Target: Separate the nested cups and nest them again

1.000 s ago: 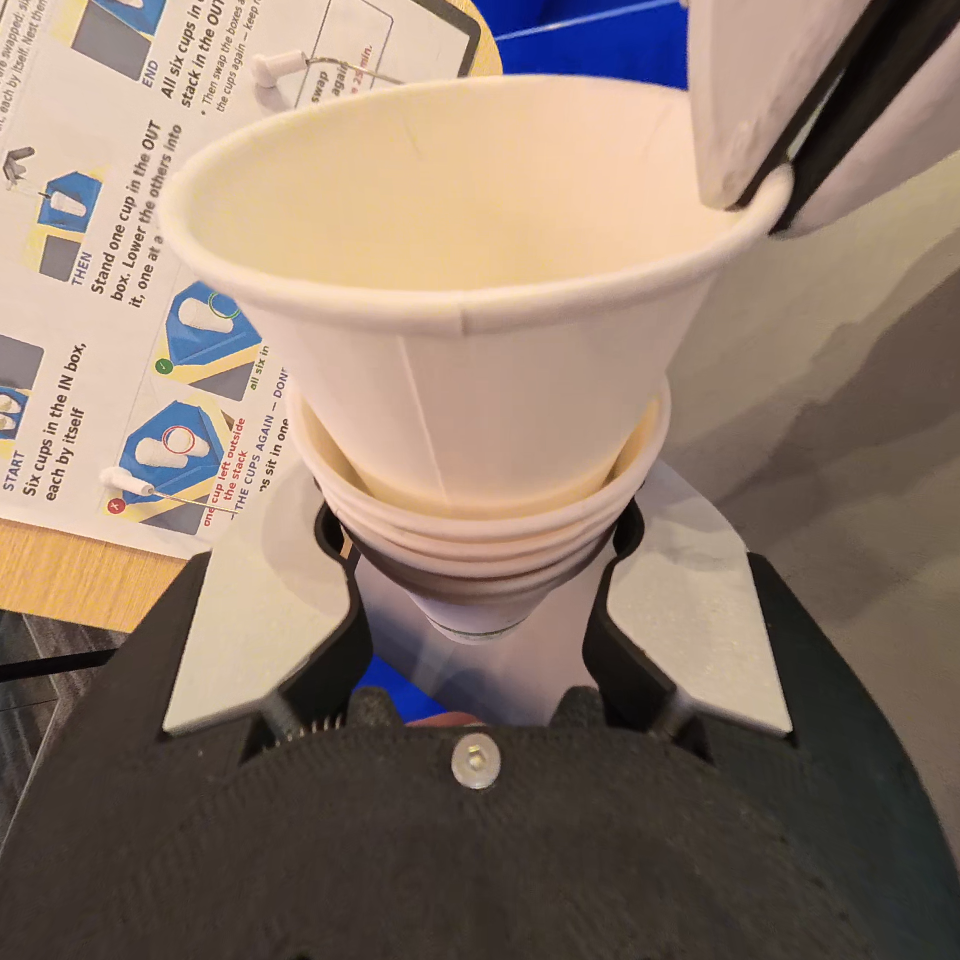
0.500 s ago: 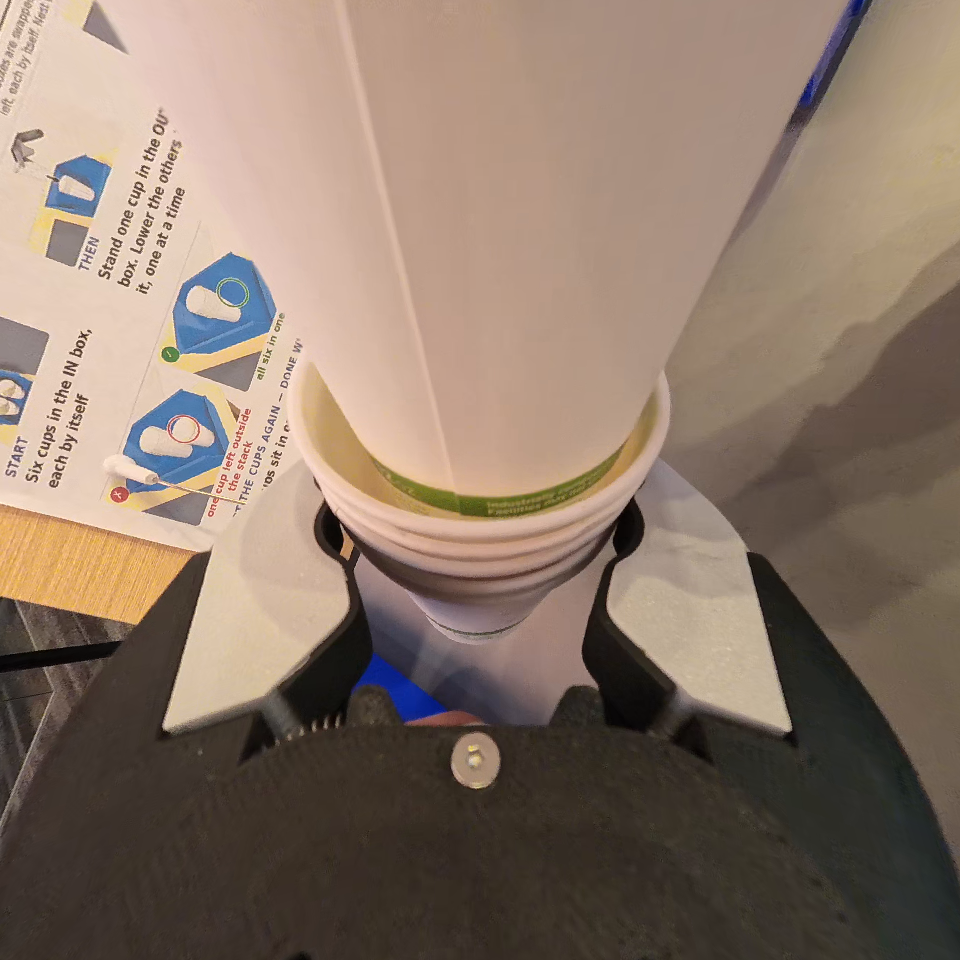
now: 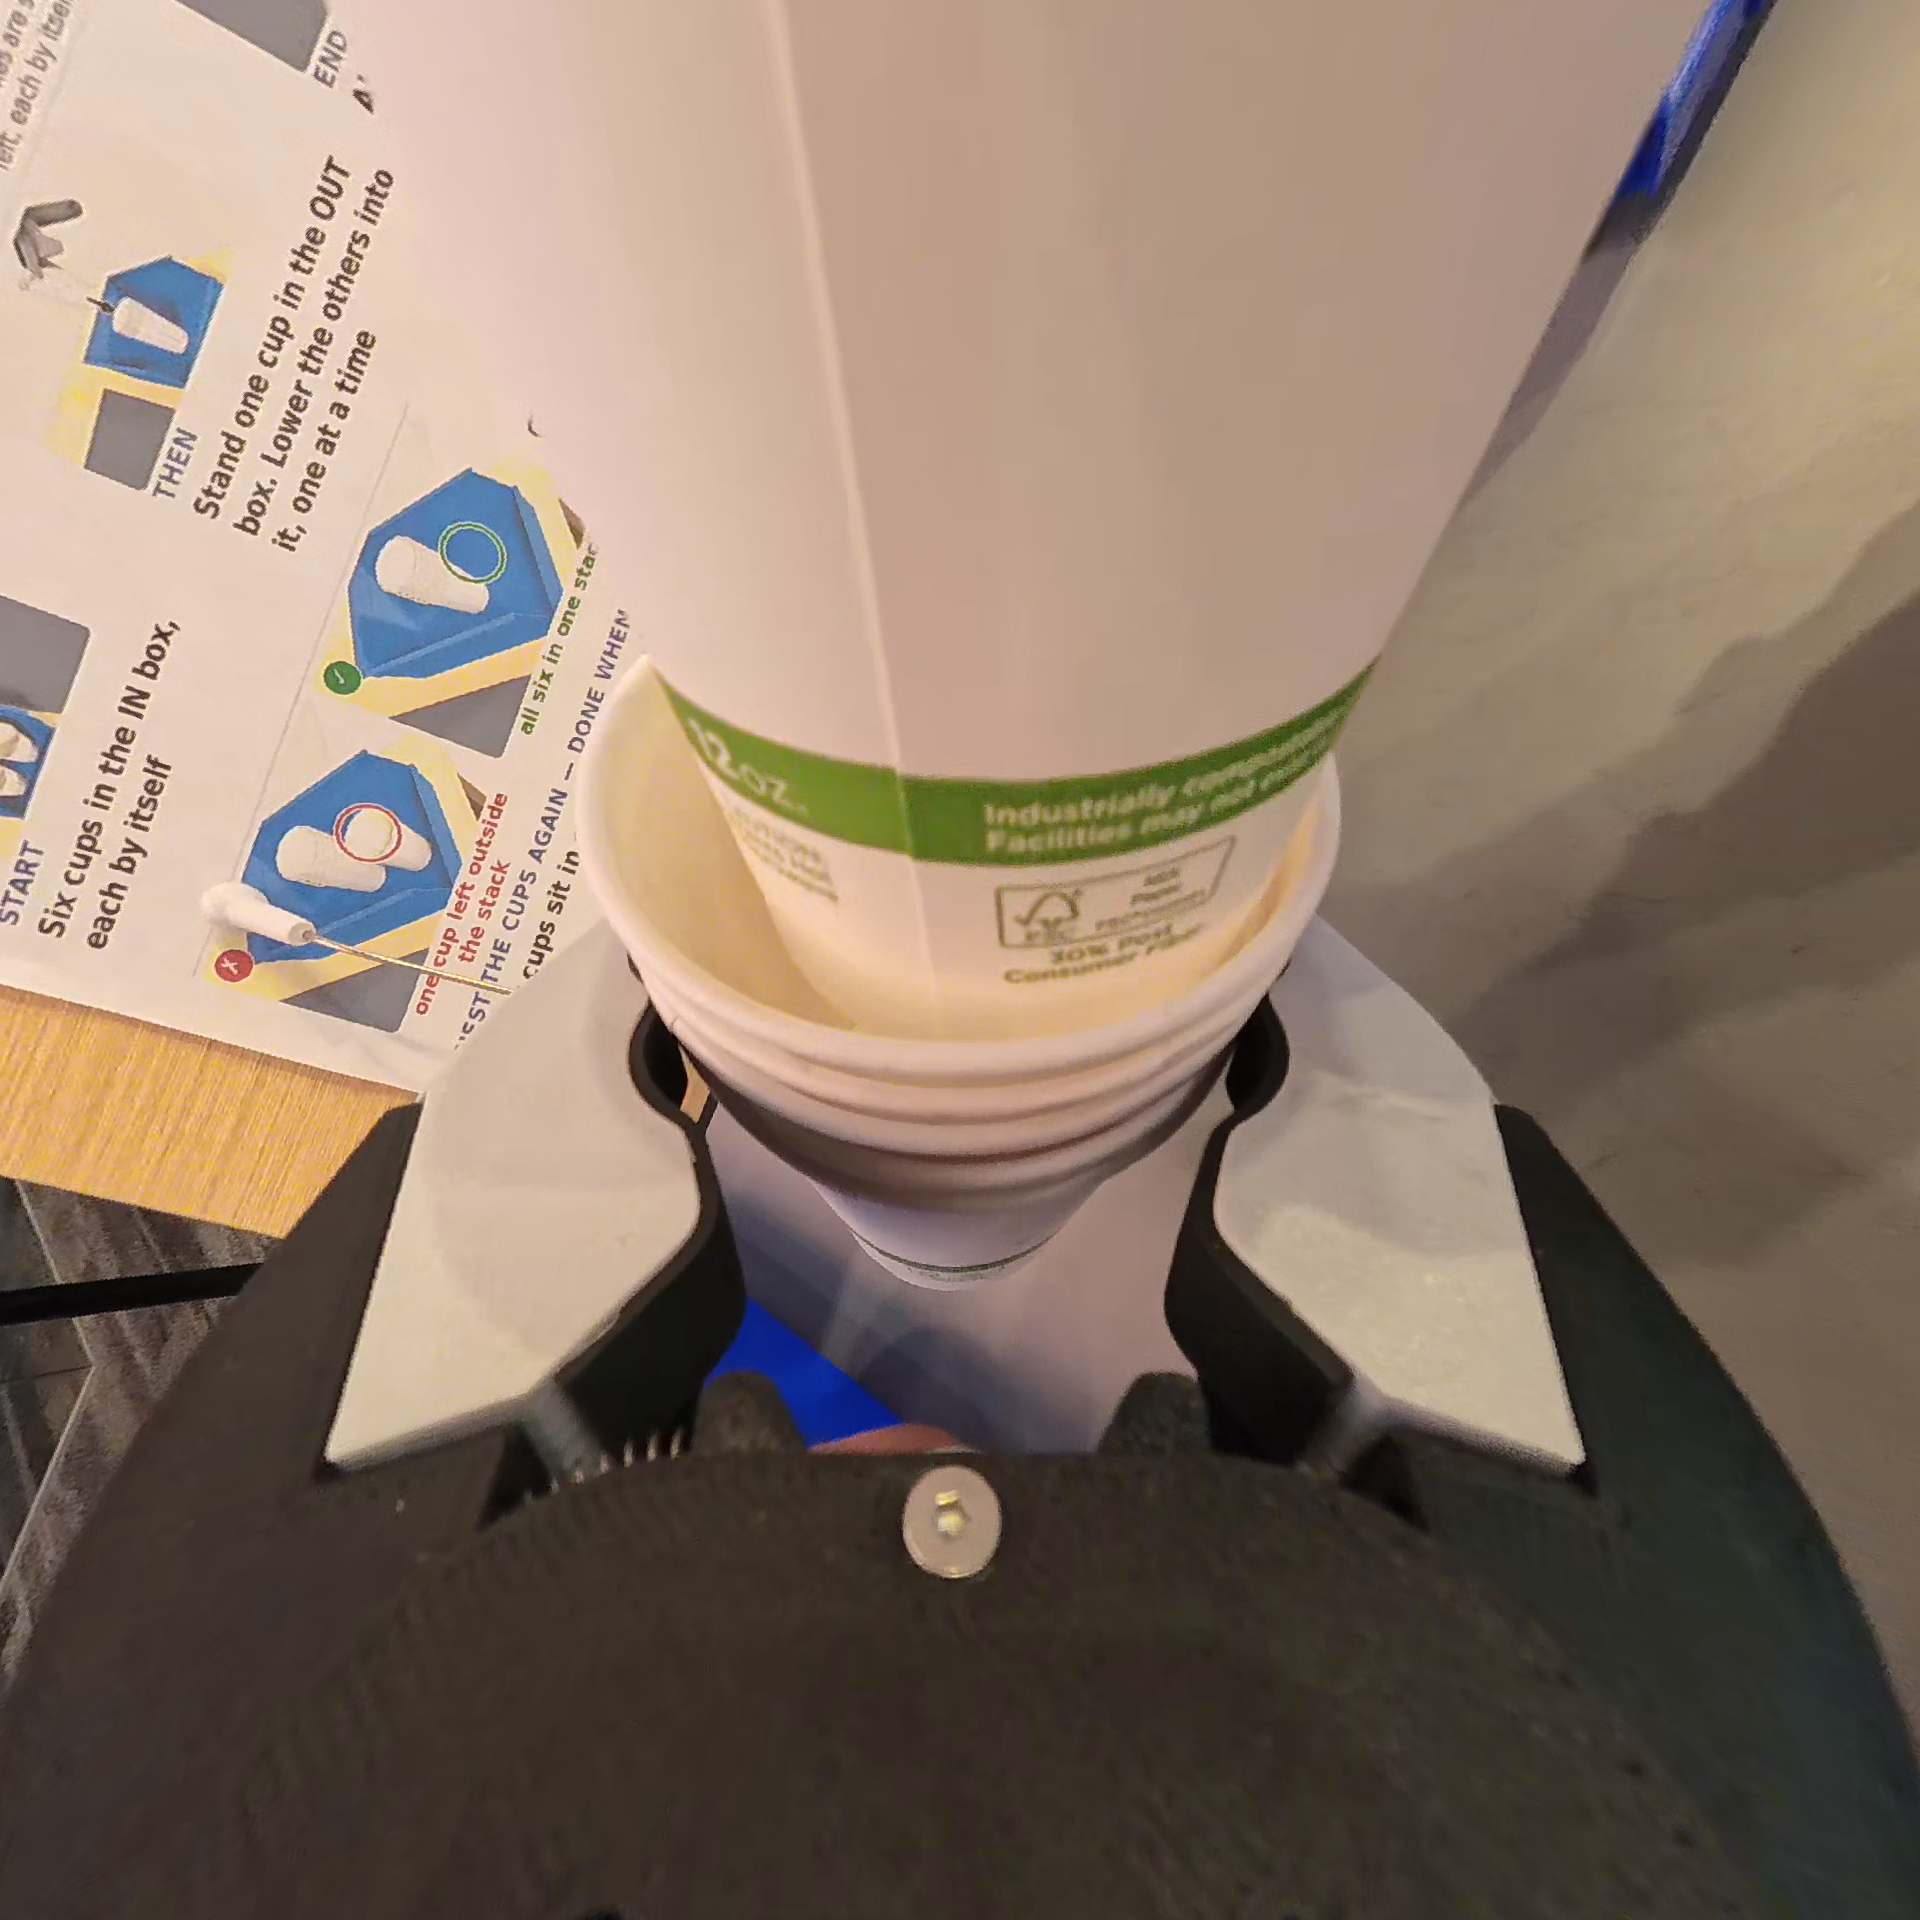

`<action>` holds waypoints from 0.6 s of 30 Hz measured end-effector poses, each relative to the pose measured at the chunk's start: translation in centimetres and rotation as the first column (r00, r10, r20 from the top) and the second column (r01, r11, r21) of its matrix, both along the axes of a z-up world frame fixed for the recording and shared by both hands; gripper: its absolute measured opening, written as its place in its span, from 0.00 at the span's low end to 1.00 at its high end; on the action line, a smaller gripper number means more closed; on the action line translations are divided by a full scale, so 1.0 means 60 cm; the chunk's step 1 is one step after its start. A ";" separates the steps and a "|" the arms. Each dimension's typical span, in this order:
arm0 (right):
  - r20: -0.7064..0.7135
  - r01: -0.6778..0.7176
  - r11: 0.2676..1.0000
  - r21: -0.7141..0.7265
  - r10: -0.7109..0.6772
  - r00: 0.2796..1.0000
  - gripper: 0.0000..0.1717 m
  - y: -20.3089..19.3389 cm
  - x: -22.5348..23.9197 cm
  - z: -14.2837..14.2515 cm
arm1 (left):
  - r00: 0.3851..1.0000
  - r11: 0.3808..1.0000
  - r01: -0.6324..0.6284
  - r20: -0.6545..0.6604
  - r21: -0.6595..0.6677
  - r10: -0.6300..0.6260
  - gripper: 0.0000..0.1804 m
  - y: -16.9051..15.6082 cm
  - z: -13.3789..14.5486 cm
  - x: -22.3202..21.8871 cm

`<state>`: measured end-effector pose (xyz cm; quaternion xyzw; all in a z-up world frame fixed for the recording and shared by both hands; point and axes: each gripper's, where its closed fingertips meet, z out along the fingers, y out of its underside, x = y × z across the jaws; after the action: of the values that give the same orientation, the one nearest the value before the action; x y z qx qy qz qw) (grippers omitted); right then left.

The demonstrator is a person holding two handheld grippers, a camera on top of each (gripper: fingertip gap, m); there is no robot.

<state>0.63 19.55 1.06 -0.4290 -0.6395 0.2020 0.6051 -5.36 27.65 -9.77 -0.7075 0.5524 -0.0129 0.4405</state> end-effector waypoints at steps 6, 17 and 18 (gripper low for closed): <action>-0.023 0.019 1.000 0.020 -0.018 1.000 0.01 0.000 0.010 0.015 | 1.000 1.000 0.000 0.001 -0.008 0.000 0.57 0.000 -0.003 0.001; -0.100 0.162 0.983 0.088 -0.153 0.983 0.01 0.023 0.090 0.074 | 1.000 1.000 -0.001 0.016 -0.011 0.002 0.58 -0.001 0.000 0.000; -0.117 0.194 0.976 0.097 -0.183 0.976 0.01 0.028 0.108 0.085 | 1.000 1.000 -0.002 0.017 -0.010 0.003 0.57 -0.001 0.001 -0.001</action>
<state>7.14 21.25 6.15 -0.4431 -0.5725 0.1317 0.6772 -5.43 27.62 -9.70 -0.7102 0.5478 -0.0209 0.4418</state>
